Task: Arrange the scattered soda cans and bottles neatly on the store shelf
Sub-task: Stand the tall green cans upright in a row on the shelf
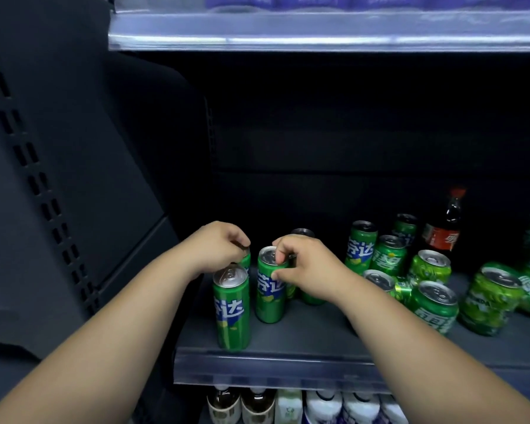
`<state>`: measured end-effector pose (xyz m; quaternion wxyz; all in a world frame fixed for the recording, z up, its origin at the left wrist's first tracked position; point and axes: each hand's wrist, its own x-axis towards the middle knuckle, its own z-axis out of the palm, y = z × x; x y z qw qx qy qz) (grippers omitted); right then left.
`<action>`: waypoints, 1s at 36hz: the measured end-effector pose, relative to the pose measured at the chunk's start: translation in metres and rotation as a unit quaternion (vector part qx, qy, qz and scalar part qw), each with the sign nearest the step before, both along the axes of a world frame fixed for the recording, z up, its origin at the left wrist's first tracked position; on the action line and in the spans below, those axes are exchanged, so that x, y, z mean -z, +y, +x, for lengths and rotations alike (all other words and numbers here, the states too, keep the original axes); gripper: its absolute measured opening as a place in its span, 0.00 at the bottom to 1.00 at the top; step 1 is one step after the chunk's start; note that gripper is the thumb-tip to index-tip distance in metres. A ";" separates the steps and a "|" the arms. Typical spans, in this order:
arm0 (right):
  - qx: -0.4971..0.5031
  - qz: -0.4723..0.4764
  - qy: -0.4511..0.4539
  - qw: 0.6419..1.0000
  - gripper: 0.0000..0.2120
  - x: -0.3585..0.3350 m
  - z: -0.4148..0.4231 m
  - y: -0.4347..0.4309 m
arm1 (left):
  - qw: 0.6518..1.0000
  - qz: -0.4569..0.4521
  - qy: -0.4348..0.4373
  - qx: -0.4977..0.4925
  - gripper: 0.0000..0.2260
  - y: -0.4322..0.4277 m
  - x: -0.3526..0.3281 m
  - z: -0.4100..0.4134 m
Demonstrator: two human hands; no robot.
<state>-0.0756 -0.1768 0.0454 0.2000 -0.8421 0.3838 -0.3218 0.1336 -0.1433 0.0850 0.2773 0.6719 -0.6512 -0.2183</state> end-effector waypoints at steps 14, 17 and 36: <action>-0.008 0.004 0.011 1.000 0.17 0.001 0.007 0.003 | 0.998 -0.013 -0.063 -0.002 0.11 0.000 0.003 0.004; -0.017 0.008 0.005 1.000 0.15 0.004 0.007 0.003 | 0.996 -0.019 -0.085 -0.003 0.11 -0.002 0.004 0.003; -0.034 0.073 -0.061 0.995 0.13 0.020 0.007 -0.003 | 0.994 -0.004 -0.105 0.011 0.09 -0.002 0.002 -0.012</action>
